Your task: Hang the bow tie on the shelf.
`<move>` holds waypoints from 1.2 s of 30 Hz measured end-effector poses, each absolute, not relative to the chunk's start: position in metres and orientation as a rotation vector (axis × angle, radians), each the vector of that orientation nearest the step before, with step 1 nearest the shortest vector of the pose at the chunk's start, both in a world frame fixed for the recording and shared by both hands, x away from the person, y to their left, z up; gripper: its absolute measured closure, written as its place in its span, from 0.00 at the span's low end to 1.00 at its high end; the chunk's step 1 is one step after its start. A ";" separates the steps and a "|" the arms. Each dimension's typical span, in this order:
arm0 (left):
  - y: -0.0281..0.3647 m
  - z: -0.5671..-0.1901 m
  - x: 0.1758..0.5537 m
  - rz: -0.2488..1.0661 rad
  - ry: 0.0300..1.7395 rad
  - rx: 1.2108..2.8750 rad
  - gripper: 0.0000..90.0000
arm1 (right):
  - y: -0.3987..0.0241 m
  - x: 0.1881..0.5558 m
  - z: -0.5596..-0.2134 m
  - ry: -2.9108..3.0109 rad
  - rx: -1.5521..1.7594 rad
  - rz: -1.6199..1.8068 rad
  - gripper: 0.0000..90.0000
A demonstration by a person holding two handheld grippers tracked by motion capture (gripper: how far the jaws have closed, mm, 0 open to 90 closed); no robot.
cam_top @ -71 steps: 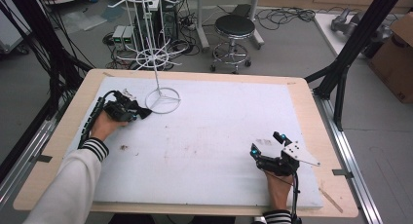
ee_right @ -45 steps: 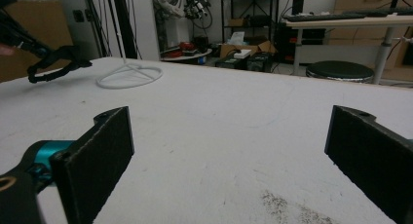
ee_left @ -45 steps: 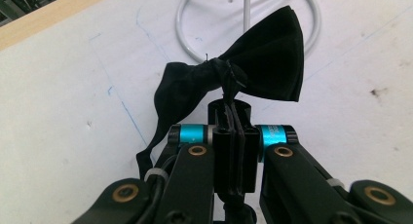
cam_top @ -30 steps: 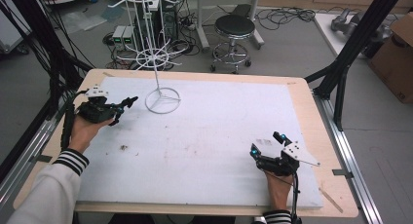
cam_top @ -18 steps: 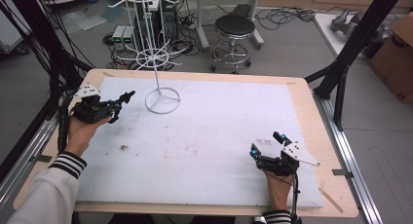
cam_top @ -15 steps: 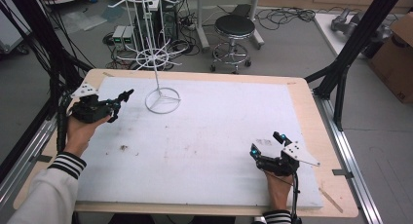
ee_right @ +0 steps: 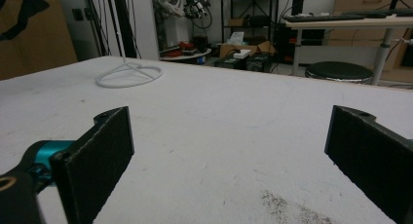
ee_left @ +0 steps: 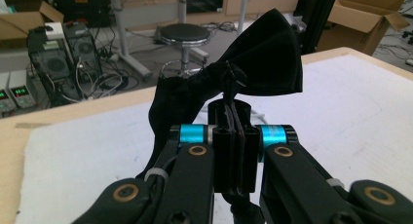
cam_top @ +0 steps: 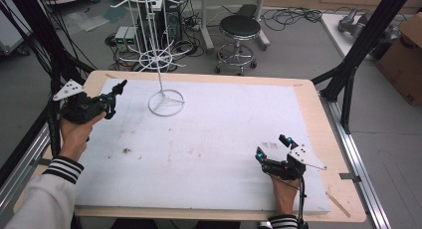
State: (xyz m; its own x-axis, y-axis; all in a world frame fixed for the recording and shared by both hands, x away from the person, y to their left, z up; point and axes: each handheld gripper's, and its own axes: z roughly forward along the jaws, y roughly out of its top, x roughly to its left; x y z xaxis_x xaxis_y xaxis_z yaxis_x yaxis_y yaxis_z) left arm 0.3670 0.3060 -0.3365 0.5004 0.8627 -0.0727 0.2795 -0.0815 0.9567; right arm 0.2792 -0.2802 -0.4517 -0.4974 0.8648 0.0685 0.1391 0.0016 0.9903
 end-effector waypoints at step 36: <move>0.272 -0.271 0.388 0.698 0.901 1.576 0.98 | -0.281 0.279 -0.452 1.680 1.045 1.550 0.03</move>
State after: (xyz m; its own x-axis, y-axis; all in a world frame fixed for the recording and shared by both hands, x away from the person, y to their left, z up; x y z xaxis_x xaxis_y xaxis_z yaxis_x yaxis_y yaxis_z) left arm 0.3881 0.2721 -0.2711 0.5311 0.8466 -0.0341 0.1780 -0.0722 0.9814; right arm 0.2794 -0.2808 -0.4518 -0.4963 0.8652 0.0711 0.1408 -0.0006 0.9900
